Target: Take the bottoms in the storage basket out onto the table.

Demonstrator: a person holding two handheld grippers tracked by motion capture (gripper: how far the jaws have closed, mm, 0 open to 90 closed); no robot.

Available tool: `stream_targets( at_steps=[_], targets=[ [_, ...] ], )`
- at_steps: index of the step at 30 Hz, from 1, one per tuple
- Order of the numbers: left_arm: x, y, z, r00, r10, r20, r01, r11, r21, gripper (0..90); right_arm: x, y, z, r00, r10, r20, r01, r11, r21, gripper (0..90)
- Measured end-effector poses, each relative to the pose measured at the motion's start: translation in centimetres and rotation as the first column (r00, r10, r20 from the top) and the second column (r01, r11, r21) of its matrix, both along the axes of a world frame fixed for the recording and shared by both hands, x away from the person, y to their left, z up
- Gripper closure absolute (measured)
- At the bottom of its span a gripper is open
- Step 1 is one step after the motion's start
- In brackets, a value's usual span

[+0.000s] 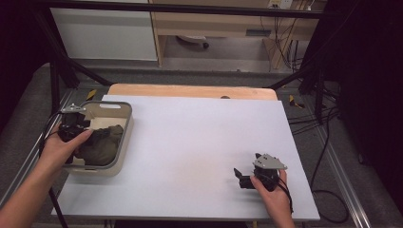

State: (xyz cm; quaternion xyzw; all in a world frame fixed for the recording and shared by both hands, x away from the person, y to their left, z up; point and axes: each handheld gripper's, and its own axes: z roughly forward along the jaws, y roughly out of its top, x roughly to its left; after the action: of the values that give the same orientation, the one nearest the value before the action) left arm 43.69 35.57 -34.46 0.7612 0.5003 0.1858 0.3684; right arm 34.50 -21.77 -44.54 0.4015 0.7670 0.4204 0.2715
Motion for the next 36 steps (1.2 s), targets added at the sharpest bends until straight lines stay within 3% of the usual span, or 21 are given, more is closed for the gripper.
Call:
stream_targets(
  at_steps=[5, 6, 7, 12, 13, 16, 22, 26, 31, 36],
  targets=[
    [-0.6, -0.7, 0.5, 0.9992, -0.039, -0.007, 0.039, 0.999, 0.022, 7.1, 0.2, 0.1, -0.1, 1.0, 0.003, -0.006, -0.003, 1.0, -0.004, 2.9],
    [-0.5, -1.0, -0.2, 0.9985, -0.04, -0.038, 0.042, 0.9964, 0.073, 6.8, 0.2, 0.2, -0.2, 0.9999, 0.007, -0.011, -0.007, 0.9999, -0.008, 2.7],
    [-0.3, -1.1, -0.7, 0.9974, -0.039, -0.061, 0.045, 0.9944, 0.096, 6.9, 0.2, 0.3, -0.2, 0.9999, 0.009, -0.014, -0.009, 0.9999, -0.006, 2.7],
    [1.1, -1.2, -2.7, 0.9921, -0.011, -0.125, 0.029, 0.9893, 0.143, 5.1, 0.0, 0.5, -0.2, 0.9996, 0.023, -0.013, -0.023, 0.9996, -0.016, 2.6],
    [1.5, -1.1, -2.8, 0.9892, -0.005, -0.147, 0.026, 0.99, 0.139, 4.3, -0.1, 0.5, -0.2, 0.9996, 0.024, -0.015, -0.024, 0.9996, -0.017, 2.5],
    [1.9, -1.0, -3.1, 0.9883, 0.006, -0.153, 0.015, 0.9906, 0.136, 3.1, -0.1, 0.4, -0.2, 0.9995, 0.026, -0.017, -0.026, 0.9995, -0.017, 2.5],
    [2.9, -1.8, -4.3, 0.9792, -0.007, -0.203, 0.039, 0.9872, 0.154, 0.0, 0.1, 0.2, -0.3, 0.999, 0.036, -0.024, -0.037, 0.9991, -0.021, 2.6],
    [3.6, -1.8, -5.3, 0.9696, -0.002, -0.245, 0.035, 0.991, 0.129, 0.1, 0.0, 0.3, -0.3, 0.9989, 0.038, -0.027, -0.038, 0.999, -0.023, 2.6],
    [3.6, -1.8, -5.1, 0.965, -0.048, -0.258, 0.08, 0.9899, 0.117, 18.8, 0.0, 0.4, -0.2, 0.9988, 0.039, -0.028, -0.04, 0.999, -0.02, 2.6],
    [3.3, -2.0, -4.8, 0.9684, -0.051, -0.244, 0.087, 0.9864, 0.139, 36.8, 0.0, 0.4, -0.3, 0.9986, 0.046, -0.029, -0.046, 0.9986, -0.024, 2.7]
  ],
)
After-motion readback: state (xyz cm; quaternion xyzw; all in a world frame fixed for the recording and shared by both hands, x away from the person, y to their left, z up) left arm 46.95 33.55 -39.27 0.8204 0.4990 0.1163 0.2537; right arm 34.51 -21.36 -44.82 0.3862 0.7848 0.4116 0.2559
